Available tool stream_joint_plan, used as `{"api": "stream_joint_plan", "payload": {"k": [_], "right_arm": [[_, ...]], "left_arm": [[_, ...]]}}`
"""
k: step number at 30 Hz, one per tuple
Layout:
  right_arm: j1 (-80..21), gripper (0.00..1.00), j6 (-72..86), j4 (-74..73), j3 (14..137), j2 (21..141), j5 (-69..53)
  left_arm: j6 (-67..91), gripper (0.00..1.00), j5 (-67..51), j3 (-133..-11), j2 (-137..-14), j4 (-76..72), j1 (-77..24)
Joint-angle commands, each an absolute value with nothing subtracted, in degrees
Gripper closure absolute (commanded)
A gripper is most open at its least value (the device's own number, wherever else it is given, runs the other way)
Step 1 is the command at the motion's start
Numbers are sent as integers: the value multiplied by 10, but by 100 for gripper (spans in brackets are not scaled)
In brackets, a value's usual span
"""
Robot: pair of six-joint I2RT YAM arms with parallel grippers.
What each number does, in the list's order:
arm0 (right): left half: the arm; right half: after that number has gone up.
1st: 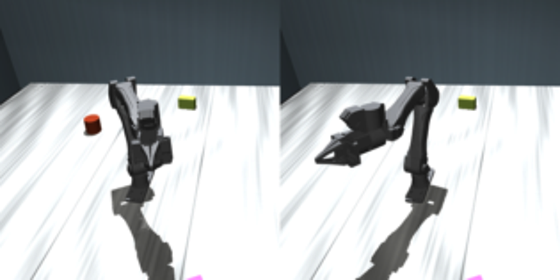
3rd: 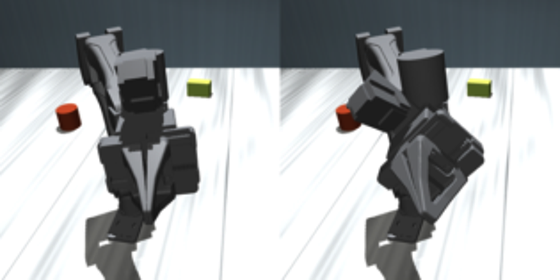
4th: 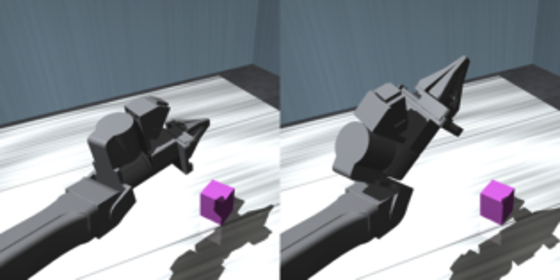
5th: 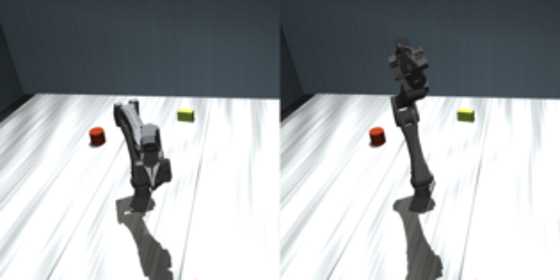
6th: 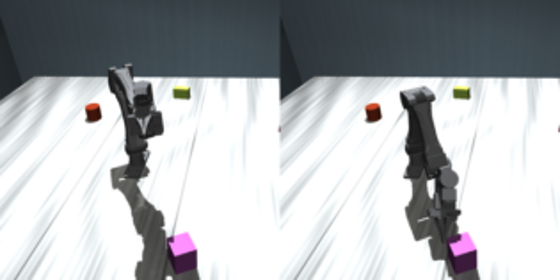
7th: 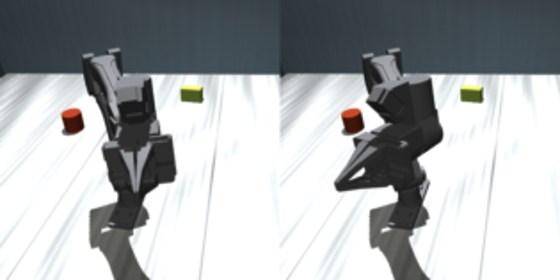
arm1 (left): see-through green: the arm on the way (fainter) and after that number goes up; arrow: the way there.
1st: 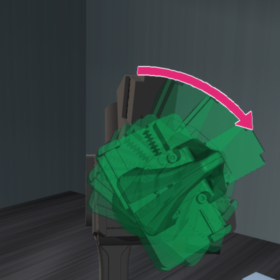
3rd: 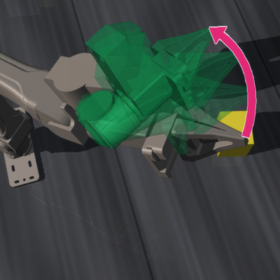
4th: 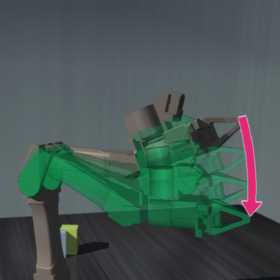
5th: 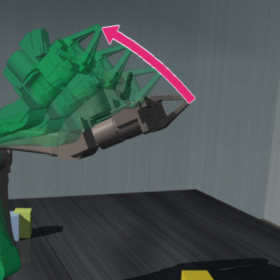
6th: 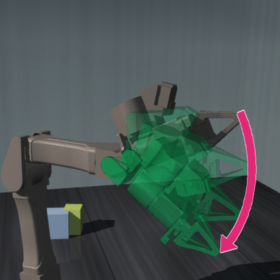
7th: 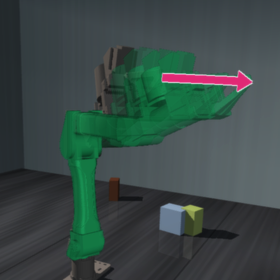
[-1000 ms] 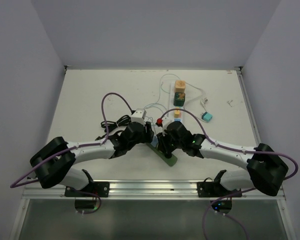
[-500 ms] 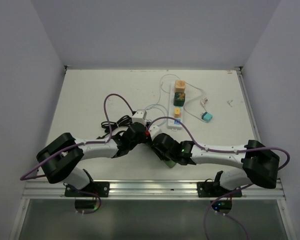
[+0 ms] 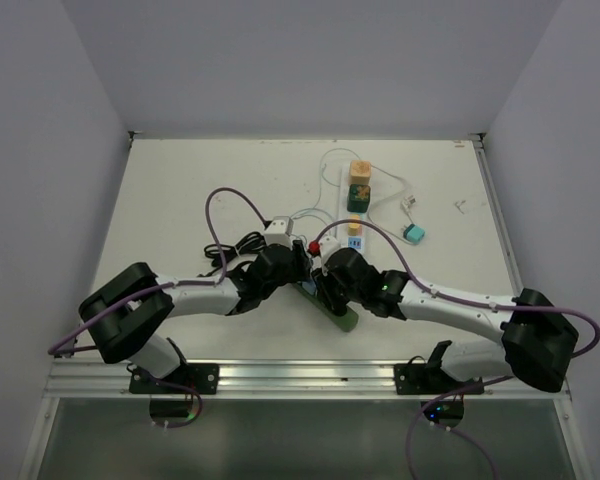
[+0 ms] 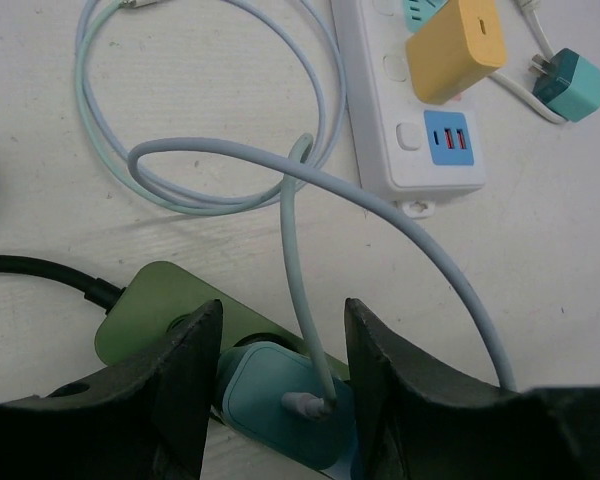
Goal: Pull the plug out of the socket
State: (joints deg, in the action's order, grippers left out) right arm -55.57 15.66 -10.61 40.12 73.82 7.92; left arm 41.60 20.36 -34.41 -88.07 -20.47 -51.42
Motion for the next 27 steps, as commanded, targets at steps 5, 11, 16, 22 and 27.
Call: {"api": "stream_joint_plan", "payload": {"k": [5, 11, 16, 22, 27], "right_arm": [[-538, 100, 157, -33, 432, 714, 98], [-653, 100, 107, -60, 484, 755, 255], [-696, 100, 113, -74, 517, 770, 329], [-658, 100, 152, -48, 472, 710, 281], [-522, 100, 192, -21, 418, 649, 119]], "left_arm": [[392, 100, 223, -302, -934, -30, -516], [410, 100, 251, -344, -976, 31, -515], [419, 100, 248, -366, -1011, 48, -508], [420, 100, 248, -357, -1009, 41, -504], [419, 100, 239, -324, -988, 10, -504]]}}
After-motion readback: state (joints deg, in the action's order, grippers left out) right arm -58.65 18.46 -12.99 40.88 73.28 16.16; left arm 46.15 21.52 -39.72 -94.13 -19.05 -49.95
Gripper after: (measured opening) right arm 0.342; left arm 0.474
